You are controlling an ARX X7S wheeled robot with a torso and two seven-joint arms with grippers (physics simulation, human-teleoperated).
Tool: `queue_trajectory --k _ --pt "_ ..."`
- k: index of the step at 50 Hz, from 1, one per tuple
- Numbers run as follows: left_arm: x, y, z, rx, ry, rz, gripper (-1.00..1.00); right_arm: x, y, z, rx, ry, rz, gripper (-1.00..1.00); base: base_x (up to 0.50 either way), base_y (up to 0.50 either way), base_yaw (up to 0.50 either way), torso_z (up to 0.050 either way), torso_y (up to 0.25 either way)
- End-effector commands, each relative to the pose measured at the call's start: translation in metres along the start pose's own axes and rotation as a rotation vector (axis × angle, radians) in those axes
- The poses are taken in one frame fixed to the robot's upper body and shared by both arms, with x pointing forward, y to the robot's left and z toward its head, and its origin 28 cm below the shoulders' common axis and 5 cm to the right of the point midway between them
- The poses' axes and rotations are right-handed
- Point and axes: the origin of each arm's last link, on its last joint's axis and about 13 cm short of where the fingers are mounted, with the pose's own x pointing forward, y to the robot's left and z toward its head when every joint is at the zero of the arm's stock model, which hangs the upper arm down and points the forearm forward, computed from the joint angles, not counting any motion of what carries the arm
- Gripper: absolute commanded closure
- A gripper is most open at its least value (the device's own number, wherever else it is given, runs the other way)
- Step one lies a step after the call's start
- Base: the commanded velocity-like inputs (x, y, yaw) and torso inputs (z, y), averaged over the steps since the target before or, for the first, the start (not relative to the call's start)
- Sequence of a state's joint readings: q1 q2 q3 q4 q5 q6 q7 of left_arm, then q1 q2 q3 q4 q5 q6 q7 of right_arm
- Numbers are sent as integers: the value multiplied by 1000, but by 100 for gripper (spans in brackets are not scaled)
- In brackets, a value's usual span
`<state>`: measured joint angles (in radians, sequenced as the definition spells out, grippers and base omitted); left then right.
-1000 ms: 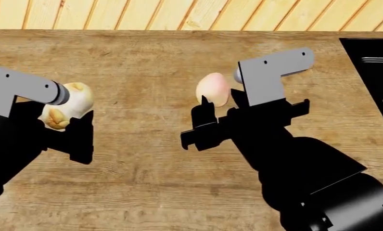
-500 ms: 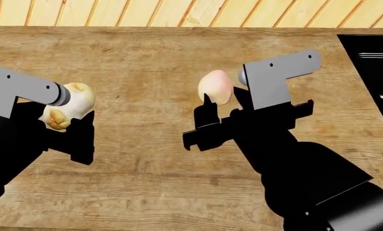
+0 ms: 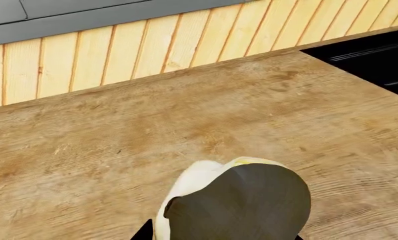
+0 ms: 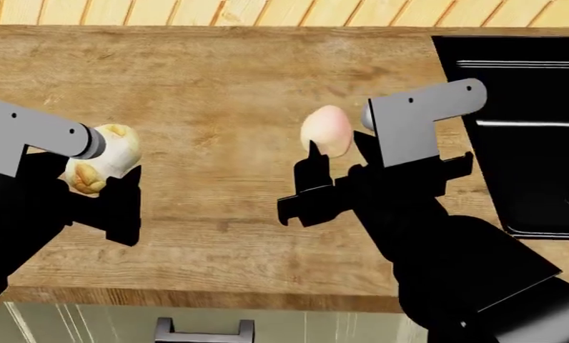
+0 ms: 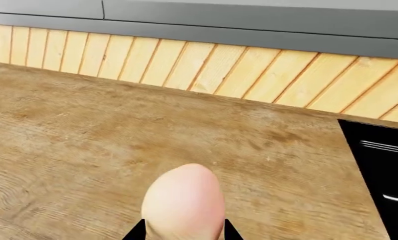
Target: Place the apricot and the ginger on separate cutting boards.
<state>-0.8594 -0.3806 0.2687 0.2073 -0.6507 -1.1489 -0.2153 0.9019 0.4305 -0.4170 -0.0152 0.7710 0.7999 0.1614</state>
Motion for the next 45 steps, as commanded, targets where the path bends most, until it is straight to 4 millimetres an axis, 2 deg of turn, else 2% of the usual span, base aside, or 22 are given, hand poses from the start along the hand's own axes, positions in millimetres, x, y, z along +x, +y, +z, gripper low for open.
queue_trajectory --k 1,45 --pt "-5 -1 1 -24 -11 -42 100 -1 2 1 -2 -5 30 100 -199 -500 0 0 0" --pt "-3 -5 1 -23 -14 -45 100 -1 0 -3 10 -2 32 100 -174 -495 0 0 0"
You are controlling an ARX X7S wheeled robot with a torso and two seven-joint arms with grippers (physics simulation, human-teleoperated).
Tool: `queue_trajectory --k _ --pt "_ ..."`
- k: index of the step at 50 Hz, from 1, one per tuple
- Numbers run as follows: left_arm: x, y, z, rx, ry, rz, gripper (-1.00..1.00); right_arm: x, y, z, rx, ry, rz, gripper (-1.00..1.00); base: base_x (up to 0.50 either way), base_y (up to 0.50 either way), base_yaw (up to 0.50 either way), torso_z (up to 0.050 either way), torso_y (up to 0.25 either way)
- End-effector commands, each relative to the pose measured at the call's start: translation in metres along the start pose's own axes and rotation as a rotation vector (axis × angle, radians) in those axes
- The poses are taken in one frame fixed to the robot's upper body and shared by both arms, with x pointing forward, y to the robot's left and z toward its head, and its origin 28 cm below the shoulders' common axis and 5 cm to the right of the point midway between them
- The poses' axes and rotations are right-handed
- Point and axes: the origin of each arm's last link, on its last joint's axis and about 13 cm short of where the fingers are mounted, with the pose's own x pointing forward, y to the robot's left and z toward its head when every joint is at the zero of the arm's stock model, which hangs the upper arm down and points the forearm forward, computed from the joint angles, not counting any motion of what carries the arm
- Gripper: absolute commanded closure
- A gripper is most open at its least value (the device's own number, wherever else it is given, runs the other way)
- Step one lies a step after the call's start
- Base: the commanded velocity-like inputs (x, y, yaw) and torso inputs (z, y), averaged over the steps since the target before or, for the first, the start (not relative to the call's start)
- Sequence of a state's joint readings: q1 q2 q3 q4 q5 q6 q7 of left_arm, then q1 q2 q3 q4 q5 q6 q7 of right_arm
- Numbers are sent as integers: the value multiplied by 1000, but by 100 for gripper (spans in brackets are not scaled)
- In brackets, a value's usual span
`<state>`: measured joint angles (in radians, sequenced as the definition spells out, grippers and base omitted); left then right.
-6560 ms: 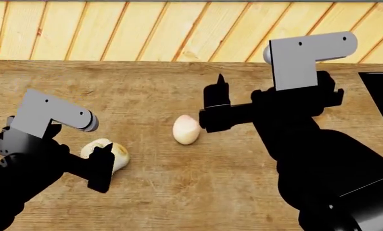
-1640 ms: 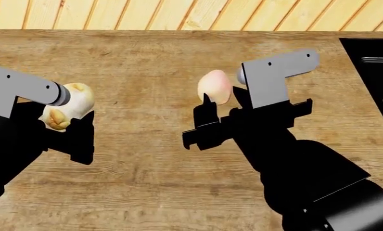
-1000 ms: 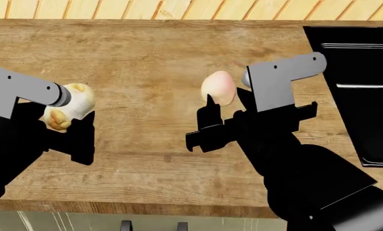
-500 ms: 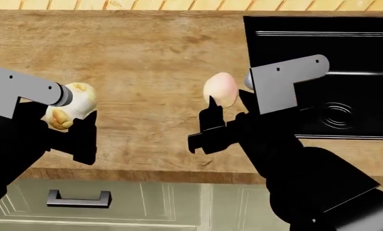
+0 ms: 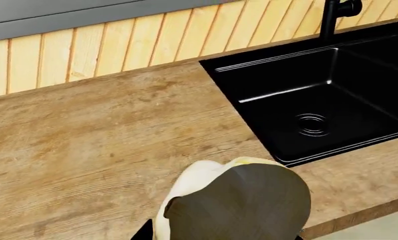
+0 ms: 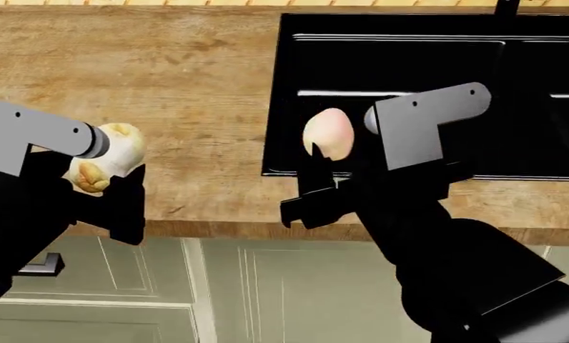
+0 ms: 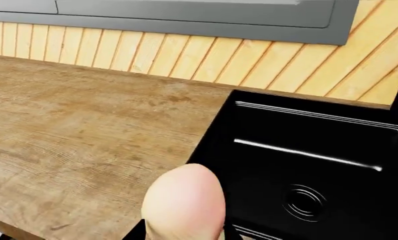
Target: Place the apricot and the ginger on separate cutting boards.
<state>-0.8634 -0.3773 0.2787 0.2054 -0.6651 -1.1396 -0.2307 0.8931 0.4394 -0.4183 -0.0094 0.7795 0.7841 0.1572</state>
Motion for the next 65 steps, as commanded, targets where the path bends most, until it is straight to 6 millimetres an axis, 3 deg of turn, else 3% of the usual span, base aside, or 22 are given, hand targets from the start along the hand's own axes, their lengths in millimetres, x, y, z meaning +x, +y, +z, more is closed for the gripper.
queue_trajectory --k 1,28,65 --pt "-3 -3 0 -21 -8 -41 100 0 2 0 1 -3 31 100 -141 -500 0 0 0" --pt "-3 -2 -2 -28 -9 -42 100 0 1 -1 4 -5 27 100 -137 -499 0 0 0" --pt "-5 -2 0 -27 -21 -44 100 -2 -1 1 3 -18 22 100 -1 -500 0 0 0"
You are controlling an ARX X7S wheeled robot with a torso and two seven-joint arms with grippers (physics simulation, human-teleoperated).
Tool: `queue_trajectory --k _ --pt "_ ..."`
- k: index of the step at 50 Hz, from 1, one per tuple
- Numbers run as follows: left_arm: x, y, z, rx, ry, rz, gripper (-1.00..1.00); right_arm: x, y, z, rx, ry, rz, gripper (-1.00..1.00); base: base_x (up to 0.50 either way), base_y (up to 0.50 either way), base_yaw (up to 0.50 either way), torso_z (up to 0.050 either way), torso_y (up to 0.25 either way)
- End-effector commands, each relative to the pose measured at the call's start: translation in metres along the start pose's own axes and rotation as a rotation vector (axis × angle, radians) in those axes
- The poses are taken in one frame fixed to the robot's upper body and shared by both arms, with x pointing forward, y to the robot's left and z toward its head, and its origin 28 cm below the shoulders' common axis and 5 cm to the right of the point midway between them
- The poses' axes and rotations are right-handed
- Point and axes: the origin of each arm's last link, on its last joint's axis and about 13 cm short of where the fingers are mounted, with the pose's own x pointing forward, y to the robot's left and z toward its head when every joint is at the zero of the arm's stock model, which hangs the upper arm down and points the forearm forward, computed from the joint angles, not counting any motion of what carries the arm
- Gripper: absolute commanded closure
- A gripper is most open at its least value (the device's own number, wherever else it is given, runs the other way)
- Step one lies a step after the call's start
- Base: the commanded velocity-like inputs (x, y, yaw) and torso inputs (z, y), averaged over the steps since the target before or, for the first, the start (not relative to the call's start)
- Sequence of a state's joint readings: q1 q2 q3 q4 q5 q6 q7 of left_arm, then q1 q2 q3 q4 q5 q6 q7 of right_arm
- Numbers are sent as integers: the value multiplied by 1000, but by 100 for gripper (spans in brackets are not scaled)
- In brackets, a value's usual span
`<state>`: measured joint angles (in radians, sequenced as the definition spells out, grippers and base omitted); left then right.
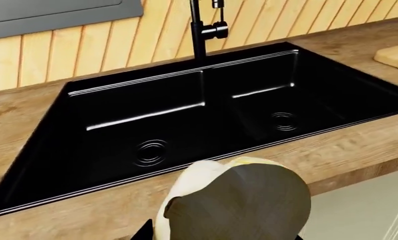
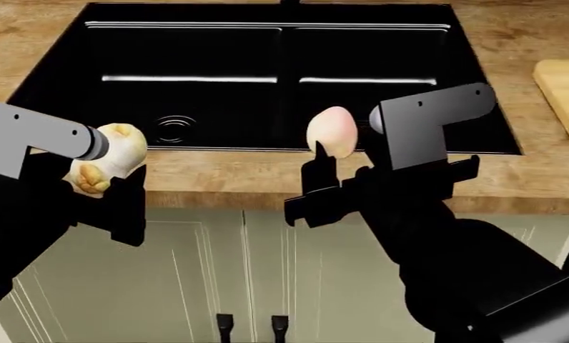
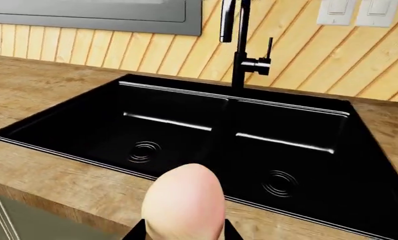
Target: Place the apricot and the ginger on separate cutting boards.
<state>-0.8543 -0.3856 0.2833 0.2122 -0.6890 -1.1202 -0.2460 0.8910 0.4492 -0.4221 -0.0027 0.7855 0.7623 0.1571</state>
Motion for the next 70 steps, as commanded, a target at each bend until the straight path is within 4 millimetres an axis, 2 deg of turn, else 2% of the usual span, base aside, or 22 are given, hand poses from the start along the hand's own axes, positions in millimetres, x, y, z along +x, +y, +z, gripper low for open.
queue_trajectory --k 1,70 --pt "-4 -2 2 -20 -11 -40 100 -1 1 2 0 -9 27 100 0 -500 0 0 0" --pt "-6 -1 7 -23 -40 -42 100 -2 0 6 -4 -43 12 100 0 -500 0 0 0"
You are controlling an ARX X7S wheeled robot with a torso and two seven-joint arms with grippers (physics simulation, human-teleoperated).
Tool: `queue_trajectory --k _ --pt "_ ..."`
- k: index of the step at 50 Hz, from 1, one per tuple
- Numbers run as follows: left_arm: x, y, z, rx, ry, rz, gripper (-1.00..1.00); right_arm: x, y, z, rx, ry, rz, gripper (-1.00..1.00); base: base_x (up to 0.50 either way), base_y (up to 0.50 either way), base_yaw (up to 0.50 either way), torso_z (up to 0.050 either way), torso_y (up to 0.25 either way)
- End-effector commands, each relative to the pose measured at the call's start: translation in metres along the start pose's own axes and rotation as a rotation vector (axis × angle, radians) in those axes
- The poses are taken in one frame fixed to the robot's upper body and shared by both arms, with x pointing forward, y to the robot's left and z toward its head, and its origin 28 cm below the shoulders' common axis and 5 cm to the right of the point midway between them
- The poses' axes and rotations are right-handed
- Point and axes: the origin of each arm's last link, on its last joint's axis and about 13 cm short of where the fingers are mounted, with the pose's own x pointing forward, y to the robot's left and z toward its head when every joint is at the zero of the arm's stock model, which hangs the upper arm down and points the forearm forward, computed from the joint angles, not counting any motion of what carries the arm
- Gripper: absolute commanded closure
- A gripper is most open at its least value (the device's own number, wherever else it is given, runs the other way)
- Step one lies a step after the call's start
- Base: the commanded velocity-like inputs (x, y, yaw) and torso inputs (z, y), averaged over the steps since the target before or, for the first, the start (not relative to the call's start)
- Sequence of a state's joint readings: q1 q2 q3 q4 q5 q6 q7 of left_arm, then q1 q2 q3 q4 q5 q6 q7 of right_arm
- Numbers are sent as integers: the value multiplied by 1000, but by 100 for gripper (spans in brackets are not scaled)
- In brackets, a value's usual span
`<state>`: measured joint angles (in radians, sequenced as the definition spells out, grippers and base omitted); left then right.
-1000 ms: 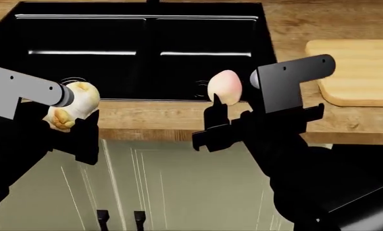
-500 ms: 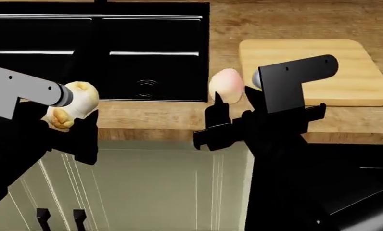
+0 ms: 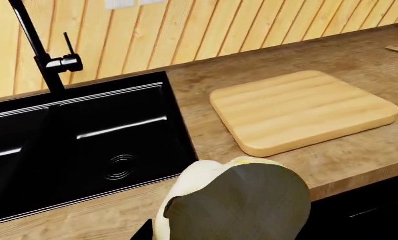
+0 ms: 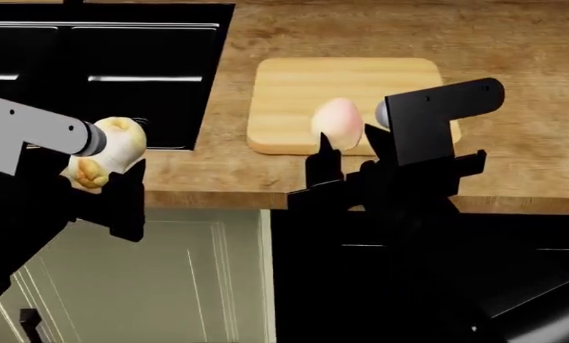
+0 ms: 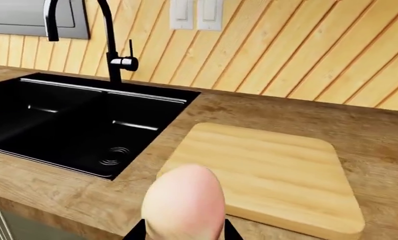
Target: Place the apricot and the ginger on separate cutting boards.
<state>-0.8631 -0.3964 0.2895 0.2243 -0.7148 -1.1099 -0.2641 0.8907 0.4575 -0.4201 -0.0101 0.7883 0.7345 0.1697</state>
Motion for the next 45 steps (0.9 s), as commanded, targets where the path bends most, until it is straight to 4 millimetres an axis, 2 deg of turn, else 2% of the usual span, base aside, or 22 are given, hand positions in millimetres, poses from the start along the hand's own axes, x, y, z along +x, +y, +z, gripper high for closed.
queue_trajectory --k 1,13,45 --pt "-4 -1 3 -27 -22 -39 100 -1 1 4 -6 -13 27 100 -1 -500 0 0 0" --pt "-4 -2 2 -29 -25 -34 100 -1 0 -2 -9 -21 24 100 36 -444 0 0 0" --pt "-3 -2 1 -30 -27 -41 100 -3 -2 2 -9 -30 12 100 156 -407 0 0 1"
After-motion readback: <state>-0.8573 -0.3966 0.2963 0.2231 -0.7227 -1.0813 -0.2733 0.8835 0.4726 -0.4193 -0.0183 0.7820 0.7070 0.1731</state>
